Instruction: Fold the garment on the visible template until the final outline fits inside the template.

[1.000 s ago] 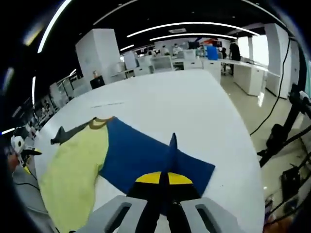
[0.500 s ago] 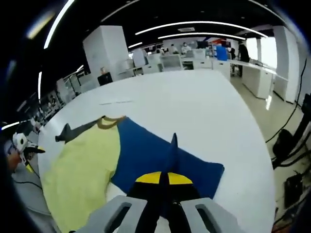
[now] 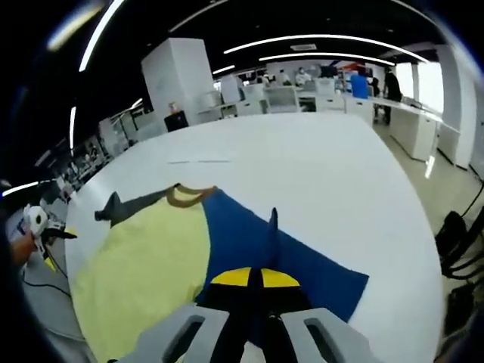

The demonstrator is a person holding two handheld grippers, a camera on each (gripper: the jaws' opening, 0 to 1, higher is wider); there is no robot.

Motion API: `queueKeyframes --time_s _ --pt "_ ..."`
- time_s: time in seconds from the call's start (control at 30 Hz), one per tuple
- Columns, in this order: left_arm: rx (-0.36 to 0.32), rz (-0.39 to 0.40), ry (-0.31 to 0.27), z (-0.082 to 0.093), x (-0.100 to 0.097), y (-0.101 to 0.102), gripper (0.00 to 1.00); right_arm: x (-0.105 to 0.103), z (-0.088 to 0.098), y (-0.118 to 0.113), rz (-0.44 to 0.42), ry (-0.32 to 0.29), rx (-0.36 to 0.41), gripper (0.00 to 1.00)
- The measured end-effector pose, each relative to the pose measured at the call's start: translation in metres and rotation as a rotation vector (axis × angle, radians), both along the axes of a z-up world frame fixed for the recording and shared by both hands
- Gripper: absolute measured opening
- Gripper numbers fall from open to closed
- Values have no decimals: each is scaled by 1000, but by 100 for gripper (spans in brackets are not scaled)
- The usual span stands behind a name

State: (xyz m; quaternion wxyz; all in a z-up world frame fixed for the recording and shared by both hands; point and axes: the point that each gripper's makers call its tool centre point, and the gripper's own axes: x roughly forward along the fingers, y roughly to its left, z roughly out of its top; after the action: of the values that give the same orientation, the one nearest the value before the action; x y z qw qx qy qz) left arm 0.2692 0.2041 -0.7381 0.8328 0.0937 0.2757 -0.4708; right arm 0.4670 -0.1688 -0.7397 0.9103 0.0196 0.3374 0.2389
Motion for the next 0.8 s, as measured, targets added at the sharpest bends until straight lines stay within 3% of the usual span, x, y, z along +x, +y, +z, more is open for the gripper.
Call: queueKeyframes --time_s 0.8 --pt "8 2 -3 -2 -7 5 75 13 13 65 112 -18 10 0"
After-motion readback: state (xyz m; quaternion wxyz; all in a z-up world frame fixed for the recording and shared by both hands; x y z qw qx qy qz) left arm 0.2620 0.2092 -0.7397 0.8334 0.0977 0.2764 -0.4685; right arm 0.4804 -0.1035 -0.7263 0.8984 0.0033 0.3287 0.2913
